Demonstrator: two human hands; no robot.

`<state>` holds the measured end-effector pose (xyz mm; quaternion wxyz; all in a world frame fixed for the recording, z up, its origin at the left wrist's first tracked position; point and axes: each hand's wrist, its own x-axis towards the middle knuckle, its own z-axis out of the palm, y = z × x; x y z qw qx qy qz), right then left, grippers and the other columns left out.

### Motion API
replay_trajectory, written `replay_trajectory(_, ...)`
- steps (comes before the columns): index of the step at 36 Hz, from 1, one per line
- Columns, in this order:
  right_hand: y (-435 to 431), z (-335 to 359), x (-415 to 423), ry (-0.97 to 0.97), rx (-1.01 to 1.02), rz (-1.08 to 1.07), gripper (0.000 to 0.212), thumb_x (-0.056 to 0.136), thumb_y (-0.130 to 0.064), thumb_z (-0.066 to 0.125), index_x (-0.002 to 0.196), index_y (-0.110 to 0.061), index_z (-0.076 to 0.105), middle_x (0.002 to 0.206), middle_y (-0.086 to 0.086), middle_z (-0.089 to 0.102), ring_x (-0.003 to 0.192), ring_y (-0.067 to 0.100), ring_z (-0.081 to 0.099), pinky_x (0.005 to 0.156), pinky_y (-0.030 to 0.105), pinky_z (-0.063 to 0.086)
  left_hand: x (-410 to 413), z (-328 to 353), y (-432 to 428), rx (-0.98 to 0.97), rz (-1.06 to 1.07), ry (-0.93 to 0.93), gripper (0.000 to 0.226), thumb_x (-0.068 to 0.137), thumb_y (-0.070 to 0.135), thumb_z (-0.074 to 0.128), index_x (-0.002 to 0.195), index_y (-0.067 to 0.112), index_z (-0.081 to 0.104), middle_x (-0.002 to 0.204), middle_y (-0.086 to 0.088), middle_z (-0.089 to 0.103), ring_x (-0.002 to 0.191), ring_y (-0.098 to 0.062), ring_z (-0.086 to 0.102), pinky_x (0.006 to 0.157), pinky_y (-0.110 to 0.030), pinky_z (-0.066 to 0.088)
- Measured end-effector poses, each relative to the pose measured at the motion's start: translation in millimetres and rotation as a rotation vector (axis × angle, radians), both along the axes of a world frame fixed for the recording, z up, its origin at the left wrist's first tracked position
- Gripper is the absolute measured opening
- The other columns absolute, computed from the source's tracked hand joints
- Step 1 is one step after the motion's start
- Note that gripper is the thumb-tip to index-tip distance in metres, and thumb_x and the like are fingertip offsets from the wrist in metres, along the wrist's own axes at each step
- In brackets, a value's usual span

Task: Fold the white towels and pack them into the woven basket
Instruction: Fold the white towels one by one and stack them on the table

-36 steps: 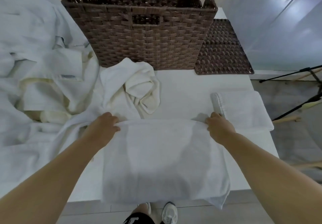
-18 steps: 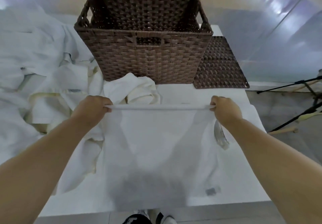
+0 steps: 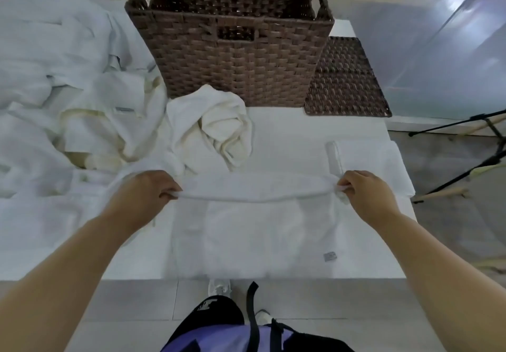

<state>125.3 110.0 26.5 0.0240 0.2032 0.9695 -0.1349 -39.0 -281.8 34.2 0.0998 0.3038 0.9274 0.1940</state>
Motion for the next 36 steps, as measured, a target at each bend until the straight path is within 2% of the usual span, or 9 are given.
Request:
replay_trajectory(3,-5,-3,21,0.027,0.003,0.018,0.016,0.083,0.003,0.058,0.09,-0.006,0.068,0.092,0.01,0.066,0.087,0.031,0.059,0.067,0.035,0.046,28,-7,-6,-0.006,0.038,-0.001,0.012,0.077,0.001,0.069,0.082,0.011,0.074,0.088,0.0,0.07,0.083,-0.023,0.063,0.069,-0.029,0.045)
replay_trajectory(7,-7,-10,46,0.017,-0.012,0.033,0.016,0.082,0.006,0.057,0.087,-0.006,0.067,0.089,0.01,0.065,0.085,0.03,0.058,0.064,0.032,0.042,61,-16,-13,-0.018,0.001,-0.005,0.018,0.073,-0.004,0.07,0.079,0.012,0.073,0.084,0.002,0.068,0.08,-0.023,0.062,0.07,-0.034,0.051)
replay_trajectory(12,-8,-23,71,-0.085,-0.007,0.068,0.018,0.083,0.005,0.054,0.088,-0.008,0.065,0.088,0.007,0.063,0.086,0.029,0.056,0.063,0.032,0.04,98,-27,-15,-0.011,-0.034,0.007,0.023,0.065,-0.009,0.072,0.071,0.013,0.07,0.072,0.003,0.065,0.065,-0.024,0.06,0.056,-0.033,0.05)
replay_trajectory(17,-8,-31,78,-0.101,-0.085,0.053,0.02,0.089,-0.003,0.051,0.097,-0.015,0.065,0.095,-0.001,0.063,0.091,0.019,0.052,0.07,0.031,0.04,110,-39,-16,0.027,0.097,-0.036,0.007,0.08,0.004,0.069,0.083,0.01,0.07,0.081,0.0,0.064,0.076,-0.025,0.058,0.067,-0.035,0.046)
replay_trajectory(23,-5,-10,57,-0.049,-0.136,0.063,0.018,0.091,-0.006,0.051,0.092,-0.018,0.064,0.092,-0.005,0.06,0.086,0.013,0.048,0.069,0.028,0.038,94,-22,-9,-0.011,0.131,-0.009,0.008,0.087,0.014,0.063,0.09,0.014,0.07,0.088,0.001,0.066,0.084,-0.021,0.059,0.074,-0.036,0.048)
replay_trajectory(29,-1,2,52,-0.419,-0.158,0.125,0.021,0.087,-0.014,0.059,0.076,-0.032,0.056,0.088,-0.006,0.06,0.078,0.012,0.055,0.067,0.028,0.046,87,-21,-11,-0.288,-0.014,-0.205,0.009,0.091,0.029,0.055,0.086,0.032,0.062,0.091,0.015,0.057,0.086,-0.008,0.054,0.078,-0.028,0.044)
replay_trajectory(32,-7,-8,62,-0.564,-0.124,0.138,0.012,0.086,-0.019,0.062,0.09,-0.03,0.06,0.102,-0.004,0.061,0.085,0.013,0.054,0.07,0.025,0.043,94,-31,-12,-0.379,-0.022,-0.364,0.006,0.086,0.04,0.058,0.087,0.035,0.06,0.094,0.018,0.055,0.088,-0.003,0.052,0.074,-0.023,0.04)
replay_trajectory(34,-13,-18,68,-0.629,-0.14,0.121,0.025,0.085,-0.027,0.064,0.11,-0.027,0.06,0.115,-0.003,0.059,0.101,0.017,0.055,0.083,0.028,0.046,101,-40,-12,-0.379,-0.024,-0.414,0.015,0.085,0.05,0.058,0.089,0.036,0.06,0.093,0.02,0.054,0.089,-0.002,0.052,0.076,-0.023,0.041)
replay_trajectory(36,-20,-28,74,-0.606,-0.153,0.085,0.033,0.087,-0.034,0.063,0.118,-0.026,0.058,0.124,-0.004,0.057,0.111,0.018,0.053,0.09,0.032,0.045,107,-46,-8,-0.337,-0.003,-0.384,0.021,0.086,0.054,0.055,0.091,0.034,0.061,0.093,0.019,0.053,0.091,-0.005,0.052,0.078,-0.024,0.041)
